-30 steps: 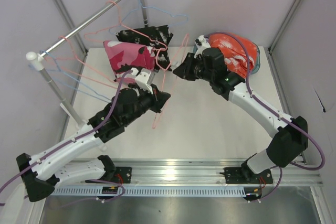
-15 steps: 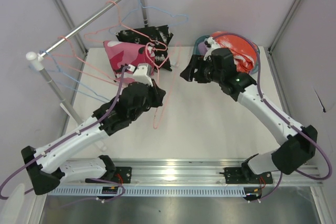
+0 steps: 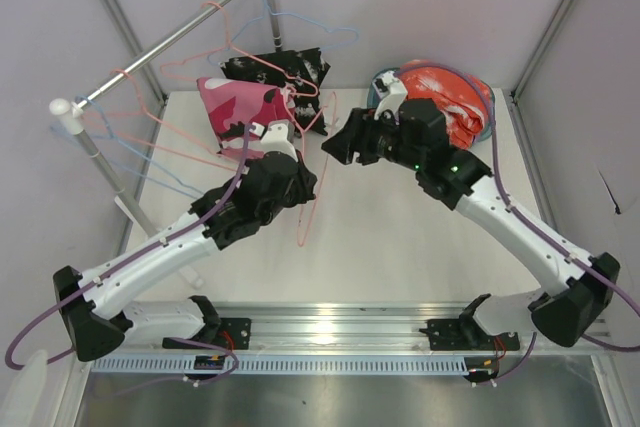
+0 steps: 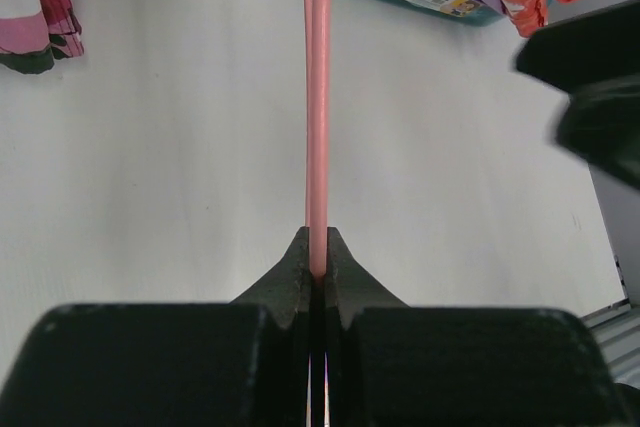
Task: Remove the trousers from the hanger
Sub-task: Pass the hanger from the left arm to the right
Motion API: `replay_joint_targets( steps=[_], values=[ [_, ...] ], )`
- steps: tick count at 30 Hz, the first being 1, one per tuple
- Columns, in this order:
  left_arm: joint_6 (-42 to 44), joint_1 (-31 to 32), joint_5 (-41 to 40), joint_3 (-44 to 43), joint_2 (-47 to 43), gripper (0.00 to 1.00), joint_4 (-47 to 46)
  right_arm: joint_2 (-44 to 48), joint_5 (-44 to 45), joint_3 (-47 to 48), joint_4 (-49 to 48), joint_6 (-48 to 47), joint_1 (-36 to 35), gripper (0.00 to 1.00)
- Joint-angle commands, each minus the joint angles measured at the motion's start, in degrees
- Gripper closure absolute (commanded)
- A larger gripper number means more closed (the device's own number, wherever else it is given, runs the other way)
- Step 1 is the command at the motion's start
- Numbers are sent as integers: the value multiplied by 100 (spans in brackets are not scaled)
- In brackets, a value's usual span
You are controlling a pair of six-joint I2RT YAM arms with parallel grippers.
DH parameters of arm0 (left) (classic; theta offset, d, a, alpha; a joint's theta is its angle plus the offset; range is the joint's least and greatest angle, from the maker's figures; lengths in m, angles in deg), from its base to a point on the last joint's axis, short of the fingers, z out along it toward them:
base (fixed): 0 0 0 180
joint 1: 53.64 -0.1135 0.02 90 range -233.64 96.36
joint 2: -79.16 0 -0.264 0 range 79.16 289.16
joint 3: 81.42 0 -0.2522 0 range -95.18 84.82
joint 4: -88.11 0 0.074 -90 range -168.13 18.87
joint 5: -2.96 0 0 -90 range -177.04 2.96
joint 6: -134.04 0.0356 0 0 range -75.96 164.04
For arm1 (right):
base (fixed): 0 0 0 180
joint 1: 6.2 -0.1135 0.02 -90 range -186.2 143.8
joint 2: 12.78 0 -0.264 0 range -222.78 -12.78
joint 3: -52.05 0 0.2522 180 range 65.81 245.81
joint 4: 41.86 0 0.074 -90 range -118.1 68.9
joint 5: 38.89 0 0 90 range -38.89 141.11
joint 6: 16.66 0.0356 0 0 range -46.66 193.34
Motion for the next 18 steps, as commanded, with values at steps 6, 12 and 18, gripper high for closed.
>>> replay_joint_targets(
  steps=[6, 12, 18],
  values=[
    [-132, 31, 45, -117, -111, 100, -228, -616, -80, 199, -958, 457, -289, 38],
    [-150, 49, -26, -29, -216, 100, -219, -757, 17, 278, -1205, 563, -334, 39],
    [-123, 49, 36, 102, -304, 100, -377, -1011, -18, 453, -1276, 572, -413, 43]
  ],
)
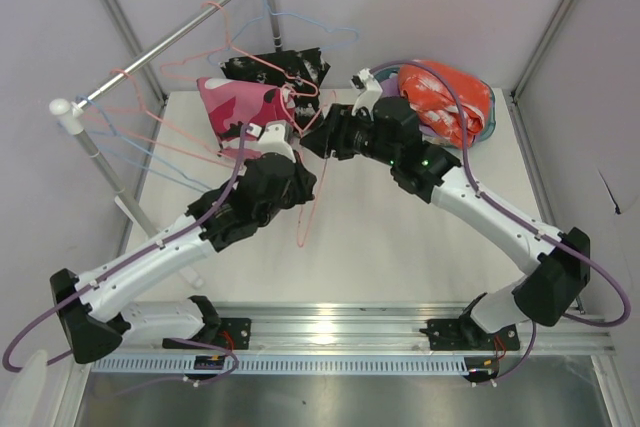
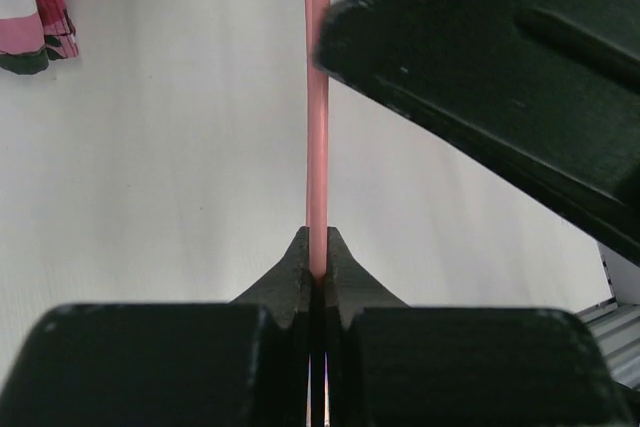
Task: Remove the trousers from the hanger
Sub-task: Pass the hanger from the left arm to the right, then pass the hanger from the right arm to the left
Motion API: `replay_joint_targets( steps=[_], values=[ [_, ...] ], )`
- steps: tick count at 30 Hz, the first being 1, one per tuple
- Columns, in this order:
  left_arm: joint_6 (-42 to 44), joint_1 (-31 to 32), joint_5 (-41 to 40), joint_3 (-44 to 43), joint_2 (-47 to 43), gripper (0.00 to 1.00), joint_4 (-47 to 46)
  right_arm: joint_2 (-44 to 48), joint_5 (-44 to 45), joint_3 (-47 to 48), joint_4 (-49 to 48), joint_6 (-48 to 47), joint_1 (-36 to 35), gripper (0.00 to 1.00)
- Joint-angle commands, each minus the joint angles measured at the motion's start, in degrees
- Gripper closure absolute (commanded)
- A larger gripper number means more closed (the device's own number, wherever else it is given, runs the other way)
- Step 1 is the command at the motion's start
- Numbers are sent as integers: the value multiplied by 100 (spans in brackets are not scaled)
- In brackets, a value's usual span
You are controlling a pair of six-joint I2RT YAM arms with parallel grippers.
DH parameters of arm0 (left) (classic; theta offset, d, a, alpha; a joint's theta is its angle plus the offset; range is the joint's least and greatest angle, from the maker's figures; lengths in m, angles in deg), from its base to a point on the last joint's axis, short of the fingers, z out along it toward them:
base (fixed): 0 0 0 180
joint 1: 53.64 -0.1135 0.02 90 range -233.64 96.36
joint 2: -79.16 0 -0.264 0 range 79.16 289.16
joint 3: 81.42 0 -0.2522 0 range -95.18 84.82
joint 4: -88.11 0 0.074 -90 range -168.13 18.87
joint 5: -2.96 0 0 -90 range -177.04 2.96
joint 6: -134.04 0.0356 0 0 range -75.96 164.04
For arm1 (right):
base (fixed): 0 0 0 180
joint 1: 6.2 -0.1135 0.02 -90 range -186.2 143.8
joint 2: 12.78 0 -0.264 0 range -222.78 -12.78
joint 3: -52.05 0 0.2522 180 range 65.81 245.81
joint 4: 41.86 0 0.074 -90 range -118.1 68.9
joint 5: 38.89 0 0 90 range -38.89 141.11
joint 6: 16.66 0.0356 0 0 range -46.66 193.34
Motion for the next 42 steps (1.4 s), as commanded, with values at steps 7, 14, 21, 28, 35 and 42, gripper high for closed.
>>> replay_joint_targets(
  steps=[7, 14, 21, 28, 35, 42],
  values=[
    [101, 86, 102, 41, -226, 100, -499, -592, -25, 641, -402, 91, -162, 58],
    [285, 86, 233, 269, -445, 98, -744, -435, -33, 676, -499, 100, -162, 100],
    [1066, 16, 813, 612, -1165, 41, -1307, -110, -1043, 369, -964, 275, 233, 100],
    [734, -573, 2280, 973, -1623, 27, -1939, 295, -1668, -272, -1621, 618, 611, 100],
    [602, -687, 3397, 1175, -1395, 28, -2914, 515, -2064, -361, -1870, 838, 629, 100],
    [409, -766, 3705, 1175, -1114, 47, -3249, 585, -2231, -344, -1896, 847, 603, 100]
  ],
)
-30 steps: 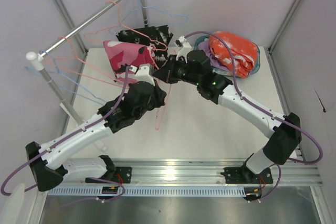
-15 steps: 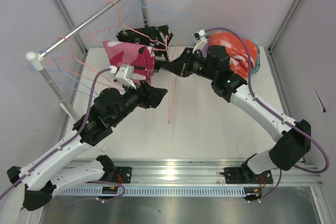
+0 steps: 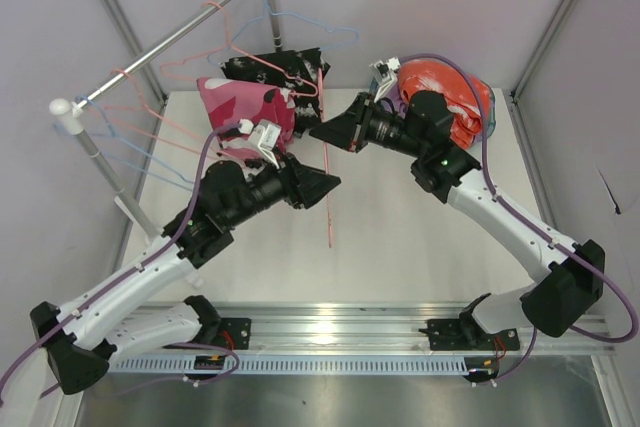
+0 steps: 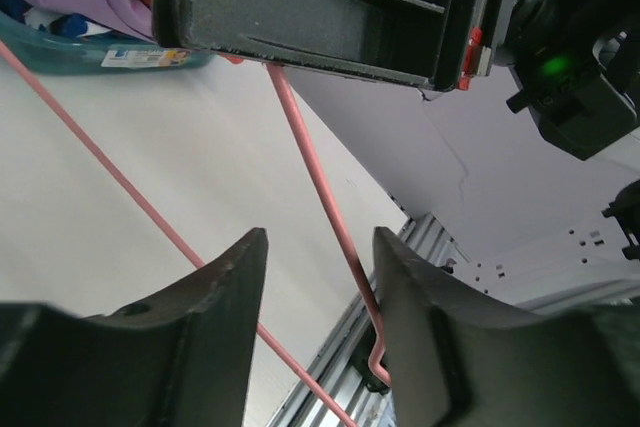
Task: Remove the trousers from the hanger
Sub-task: Pass the hanger from the right arm to the left
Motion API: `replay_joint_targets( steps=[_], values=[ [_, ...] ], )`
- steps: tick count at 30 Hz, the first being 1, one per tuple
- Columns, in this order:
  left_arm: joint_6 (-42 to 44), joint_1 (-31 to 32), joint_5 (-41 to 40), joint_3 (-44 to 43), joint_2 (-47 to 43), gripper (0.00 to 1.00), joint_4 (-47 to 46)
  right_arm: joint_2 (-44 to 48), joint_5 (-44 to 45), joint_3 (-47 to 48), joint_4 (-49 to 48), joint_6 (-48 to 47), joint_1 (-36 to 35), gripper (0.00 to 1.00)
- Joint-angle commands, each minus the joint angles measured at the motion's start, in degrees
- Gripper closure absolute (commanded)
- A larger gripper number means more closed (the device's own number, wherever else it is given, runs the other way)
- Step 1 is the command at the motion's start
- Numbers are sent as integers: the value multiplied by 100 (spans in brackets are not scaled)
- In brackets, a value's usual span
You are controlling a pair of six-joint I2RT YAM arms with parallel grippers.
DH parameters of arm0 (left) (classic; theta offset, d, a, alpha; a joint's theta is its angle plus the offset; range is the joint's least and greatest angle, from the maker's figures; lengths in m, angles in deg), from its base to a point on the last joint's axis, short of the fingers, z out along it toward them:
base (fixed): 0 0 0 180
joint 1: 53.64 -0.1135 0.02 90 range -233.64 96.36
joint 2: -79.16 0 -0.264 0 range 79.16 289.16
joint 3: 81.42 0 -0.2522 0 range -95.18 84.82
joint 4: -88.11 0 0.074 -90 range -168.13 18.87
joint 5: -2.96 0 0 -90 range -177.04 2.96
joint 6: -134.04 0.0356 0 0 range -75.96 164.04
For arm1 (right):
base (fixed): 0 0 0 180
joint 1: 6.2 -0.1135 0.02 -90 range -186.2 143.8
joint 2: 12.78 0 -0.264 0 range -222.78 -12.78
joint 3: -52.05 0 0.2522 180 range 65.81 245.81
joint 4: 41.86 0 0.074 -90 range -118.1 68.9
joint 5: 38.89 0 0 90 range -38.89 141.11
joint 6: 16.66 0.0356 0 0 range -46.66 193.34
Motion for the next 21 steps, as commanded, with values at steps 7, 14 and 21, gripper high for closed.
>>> replay_joint_targets(
  steps=[7, 14, 21],
  values=[
    [-448, -120, 513, 30, 139, 60, -906, 242, -189, 6, -302, 51, -38, 100],
    [-676, -128, 390, 83, 263, 77, -1056, 260, -172, 76, -206, 16, -20, 100],
    [-922, -146, -372, 48, 211, 100, -793, 216, 22, 751, 1627, -344, 347, 60]
  ],
)
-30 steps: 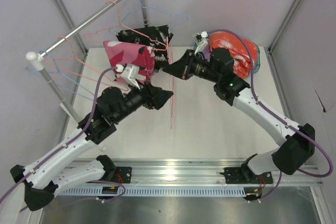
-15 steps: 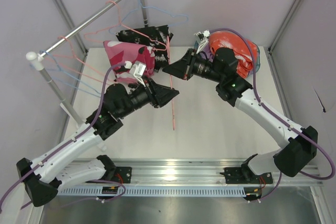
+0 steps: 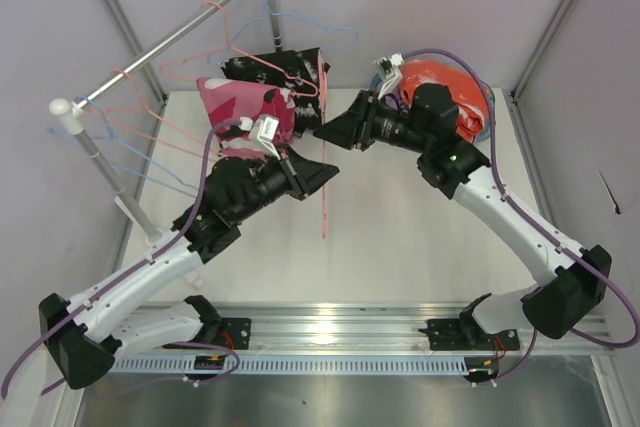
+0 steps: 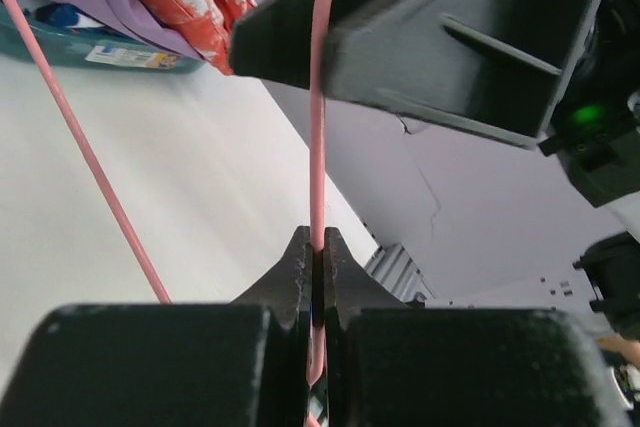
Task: Remove the trousers from the hanger
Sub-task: Pass the hanger from the right arm to the left
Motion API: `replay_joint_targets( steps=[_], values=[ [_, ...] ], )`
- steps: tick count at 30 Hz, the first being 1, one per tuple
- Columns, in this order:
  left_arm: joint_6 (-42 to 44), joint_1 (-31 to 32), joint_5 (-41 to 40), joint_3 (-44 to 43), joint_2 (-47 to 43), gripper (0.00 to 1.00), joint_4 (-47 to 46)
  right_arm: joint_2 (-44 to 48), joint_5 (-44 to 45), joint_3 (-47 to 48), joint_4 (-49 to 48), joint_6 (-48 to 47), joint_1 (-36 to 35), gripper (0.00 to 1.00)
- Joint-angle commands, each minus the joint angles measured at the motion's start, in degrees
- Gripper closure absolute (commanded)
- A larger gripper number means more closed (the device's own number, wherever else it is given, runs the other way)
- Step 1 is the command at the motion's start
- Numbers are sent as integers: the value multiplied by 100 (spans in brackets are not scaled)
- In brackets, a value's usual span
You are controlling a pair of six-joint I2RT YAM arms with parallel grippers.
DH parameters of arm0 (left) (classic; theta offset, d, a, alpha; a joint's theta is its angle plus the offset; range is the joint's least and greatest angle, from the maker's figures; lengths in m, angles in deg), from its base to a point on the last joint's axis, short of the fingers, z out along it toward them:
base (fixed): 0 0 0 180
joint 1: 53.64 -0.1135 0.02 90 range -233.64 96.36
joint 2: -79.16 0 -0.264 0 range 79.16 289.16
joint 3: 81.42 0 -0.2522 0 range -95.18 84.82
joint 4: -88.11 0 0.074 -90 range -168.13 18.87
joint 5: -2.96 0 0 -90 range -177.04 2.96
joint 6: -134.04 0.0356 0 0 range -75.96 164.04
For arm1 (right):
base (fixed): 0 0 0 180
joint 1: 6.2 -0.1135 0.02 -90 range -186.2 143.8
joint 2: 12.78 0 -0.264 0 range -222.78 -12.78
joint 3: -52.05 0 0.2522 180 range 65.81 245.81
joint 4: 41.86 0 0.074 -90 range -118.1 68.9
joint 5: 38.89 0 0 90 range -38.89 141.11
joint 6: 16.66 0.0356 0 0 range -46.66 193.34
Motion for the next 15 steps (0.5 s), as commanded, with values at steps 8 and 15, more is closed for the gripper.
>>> replay_joint_targets(
  steps=[8, 15],
  values=[
    [-695, -70, -1527, 166, -278, 100, -192, 1066, -129, 701, 2752, -1146, 1039, 29],
    [-1012, -70, -2265, 18, -200, 100, -588, 1673, 724, 614, 3677, -1580, 1750, 28]
  ],
)
